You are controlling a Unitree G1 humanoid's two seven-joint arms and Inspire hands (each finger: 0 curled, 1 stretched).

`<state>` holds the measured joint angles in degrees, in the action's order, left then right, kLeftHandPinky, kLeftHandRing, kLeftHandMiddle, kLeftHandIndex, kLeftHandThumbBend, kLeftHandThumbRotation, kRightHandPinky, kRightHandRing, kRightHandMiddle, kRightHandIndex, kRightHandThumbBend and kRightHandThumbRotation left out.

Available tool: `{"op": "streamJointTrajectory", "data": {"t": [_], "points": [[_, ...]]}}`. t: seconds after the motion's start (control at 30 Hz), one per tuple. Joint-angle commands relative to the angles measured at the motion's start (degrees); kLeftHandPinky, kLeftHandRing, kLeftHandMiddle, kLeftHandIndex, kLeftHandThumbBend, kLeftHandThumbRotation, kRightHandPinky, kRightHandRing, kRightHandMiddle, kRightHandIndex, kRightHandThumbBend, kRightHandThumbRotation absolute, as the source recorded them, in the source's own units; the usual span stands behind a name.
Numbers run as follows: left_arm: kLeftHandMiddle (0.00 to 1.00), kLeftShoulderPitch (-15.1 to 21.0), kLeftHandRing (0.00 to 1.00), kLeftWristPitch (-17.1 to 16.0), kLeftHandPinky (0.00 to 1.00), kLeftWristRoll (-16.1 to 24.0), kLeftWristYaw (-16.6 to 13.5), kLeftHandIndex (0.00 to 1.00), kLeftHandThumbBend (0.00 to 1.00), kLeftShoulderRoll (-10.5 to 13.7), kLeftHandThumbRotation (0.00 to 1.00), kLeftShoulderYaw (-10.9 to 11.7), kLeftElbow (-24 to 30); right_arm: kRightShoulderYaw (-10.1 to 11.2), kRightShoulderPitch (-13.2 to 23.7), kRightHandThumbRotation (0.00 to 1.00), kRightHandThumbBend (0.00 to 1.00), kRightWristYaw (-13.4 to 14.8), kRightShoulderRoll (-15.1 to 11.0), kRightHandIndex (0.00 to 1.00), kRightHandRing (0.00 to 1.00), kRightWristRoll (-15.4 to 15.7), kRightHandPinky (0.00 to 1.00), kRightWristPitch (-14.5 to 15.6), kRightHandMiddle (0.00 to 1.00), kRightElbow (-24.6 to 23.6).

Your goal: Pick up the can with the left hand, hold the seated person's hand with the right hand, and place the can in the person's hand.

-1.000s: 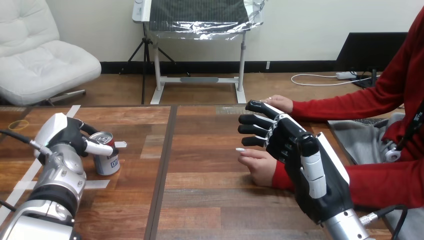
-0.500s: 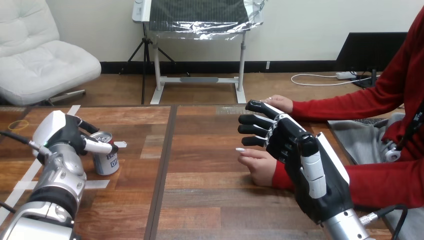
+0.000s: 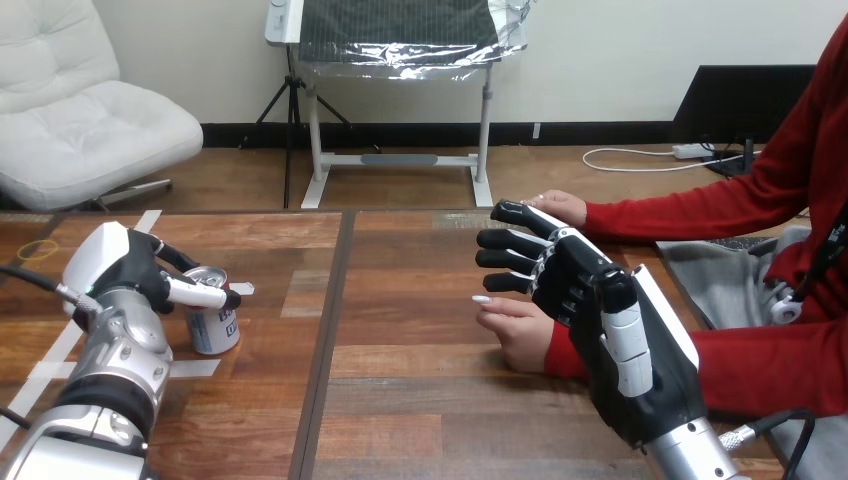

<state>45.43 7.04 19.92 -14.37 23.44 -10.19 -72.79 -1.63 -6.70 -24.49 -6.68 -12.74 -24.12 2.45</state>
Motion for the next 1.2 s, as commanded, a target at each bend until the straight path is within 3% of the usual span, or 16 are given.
{"op": "streamJointTrajectory", "data": {"t": [0.0,0.6,1.17], "points": [[0.48,1.9,0.42,-0.85,0.35,0.66,-0.34,0.51,0.69,-0.03,0.0,-0.28,0.88,0.44,2.28,1.0,0.87,0.02,0.04,0.84,0.78,-0.73,0.73,-1.15,0.79,-2.73],[0.49,2.1,0.43,0.1,0.36,1.49,1.15,0.5,0.7,0.18,0.0,-1.08,0.77,0.46,2.28,1.0,0.87,0.23,0.16,0.85,0.79,-0.68,0.74,-1.14,0.8,-2.75],[0.46,1.46,0.4,-1.24,0.33,2.52,1.68,0.5,0.74,0.67,0.0,-1.91,0.87,0.42,2.28,1.0,0.87,0.31,0.04,0.85,0.8,-0.5,0.75,-1.04,0.8,-2.85]]}}
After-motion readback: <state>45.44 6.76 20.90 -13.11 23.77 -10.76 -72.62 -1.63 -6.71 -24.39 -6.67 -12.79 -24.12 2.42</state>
